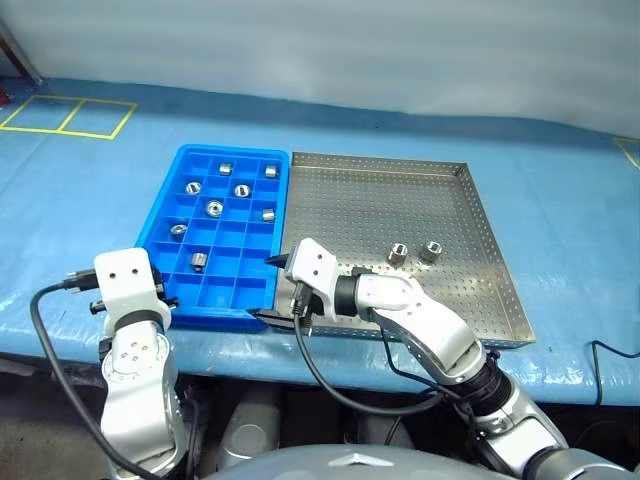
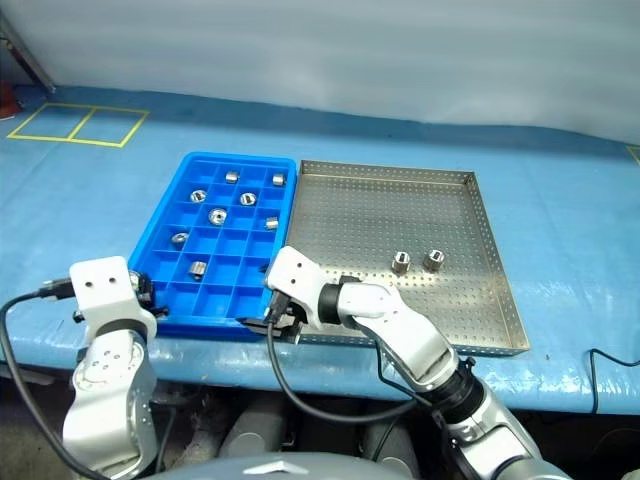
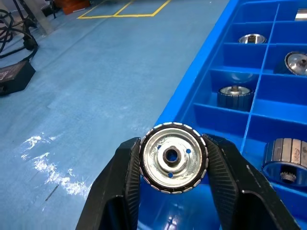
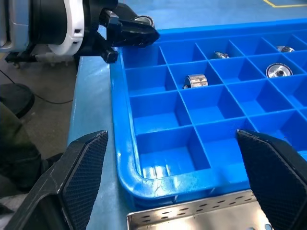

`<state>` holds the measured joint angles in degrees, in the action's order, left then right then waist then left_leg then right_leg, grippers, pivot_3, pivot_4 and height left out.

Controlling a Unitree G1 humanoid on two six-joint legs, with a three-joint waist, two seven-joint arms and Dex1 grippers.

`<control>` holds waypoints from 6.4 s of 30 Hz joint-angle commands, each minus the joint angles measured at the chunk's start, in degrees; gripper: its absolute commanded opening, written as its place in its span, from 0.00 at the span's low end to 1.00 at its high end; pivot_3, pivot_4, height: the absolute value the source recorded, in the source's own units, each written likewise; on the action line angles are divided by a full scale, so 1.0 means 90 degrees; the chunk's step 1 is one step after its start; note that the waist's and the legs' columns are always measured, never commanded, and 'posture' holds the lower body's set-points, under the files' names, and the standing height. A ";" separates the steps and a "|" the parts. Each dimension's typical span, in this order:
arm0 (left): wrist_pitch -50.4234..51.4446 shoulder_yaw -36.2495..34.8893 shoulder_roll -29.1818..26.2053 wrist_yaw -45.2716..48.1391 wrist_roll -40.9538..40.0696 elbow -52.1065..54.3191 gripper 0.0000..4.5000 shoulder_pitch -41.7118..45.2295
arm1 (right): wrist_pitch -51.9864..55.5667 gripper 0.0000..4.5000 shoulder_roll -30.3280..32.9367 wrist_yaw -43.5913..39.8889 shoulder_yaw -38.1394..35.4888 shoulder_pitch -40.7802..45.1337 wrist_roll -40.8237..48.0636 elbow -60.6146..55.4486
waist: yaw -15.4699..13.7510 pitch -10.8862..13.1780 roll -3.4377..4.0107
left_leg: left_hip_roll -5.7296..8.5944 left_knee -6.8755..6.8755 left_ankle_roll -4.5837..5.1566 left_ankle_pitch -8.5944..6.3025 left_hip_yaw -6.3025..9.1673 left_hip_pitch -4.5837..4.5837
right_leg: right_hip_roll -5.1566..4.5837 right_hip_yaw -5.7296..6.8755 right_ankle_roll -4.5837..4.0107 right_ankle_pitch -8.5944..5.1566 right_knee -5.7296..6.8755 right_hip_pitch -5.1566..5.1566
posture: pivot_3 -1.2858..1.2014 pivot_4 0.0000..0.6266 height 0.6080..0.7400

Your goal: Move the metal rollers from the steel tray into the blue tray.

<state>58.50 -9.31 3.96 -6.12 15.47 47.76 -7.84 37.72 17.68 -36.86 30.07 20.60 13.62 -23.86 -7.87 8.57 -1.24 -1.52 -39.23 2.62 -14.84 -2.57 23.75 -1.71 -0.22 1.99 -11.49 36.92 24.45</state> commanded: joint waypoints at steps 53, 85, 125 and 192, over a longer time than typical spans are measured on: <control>-0.1313 0.2475 -0.2228 0.2981 -0.4074 -0.0480 0.97 0.0652 | 0.1030 0.38 -0.2230 0.4408 -0.2925 -0.0110 -0.1265 0.1468 | 0.0765 0.0012 0.0033 | -0.0004 0.0020 -0.0002 0.0000 -0.0018 -0.0002 | 0.0009 -0.0020 0.0001 -0.0017 0.0001 0.0012 | 0.57 0.24 1.00; -0.1987 0.1083 -0.1185 0.0644 -0.3218 0.0609 0.97 -0.0870 | -0.0967 0.38 -0.3264 0.2521 -0.1615 0.2627 -0.0945 0.4965 | -0.0560 0.0021 0.0044 | -0.0007 0.0049 -0.0032 0.0008 0.0020 0.0009 | 0.0009 0.0037 -0.0003 -0.0040 -0.0009 0.0020 | 0.73 0.24 1.00; -0.1941 0.2911 -0.1836 0.2318 -0.3433 -0.1035 0.97 0.0900 | 0.0508 0.90 -0.2153 0.5057 -0.3822 0.0404 -0.1359 0.1818 | 0.0509 0.0015 0.0053 | -0.0006 0.0124 -0.0098 0.0025 0.0091 0.0006 | 0.0024 0.0096 -0.0053 -0.0049 -0.0006 0.0015 | 0.56 0.24 1.00; -0.2841 0.1513 -0.1588 0.1450 -0.3220 0.0751 0.97 -0.1827 | 0.1274 0.38 -0.2469 0.2118 -0.0526 0.0984 -0.0581 0.1562 | -0.0894 0.0015 0.0052 | -0.0011 0.0135 -0.0115 0.0042 0.0115 -0.0002 | 0.0025 0.0122 -0.0054 -0.0089 -0.0003 0.0014 | 0.72 0.24 1.00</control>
<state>34.34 3.47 -10.54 6.45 -12.50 52.07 -24.96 49.28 -4.73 -17.41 25.62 29.88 8.39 -8.25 -15.92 8.70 -0.77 -1.62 -38.02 1.59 -14.46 -1.54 23.72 -1.48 0.88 1.50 -12.29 36.89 24.58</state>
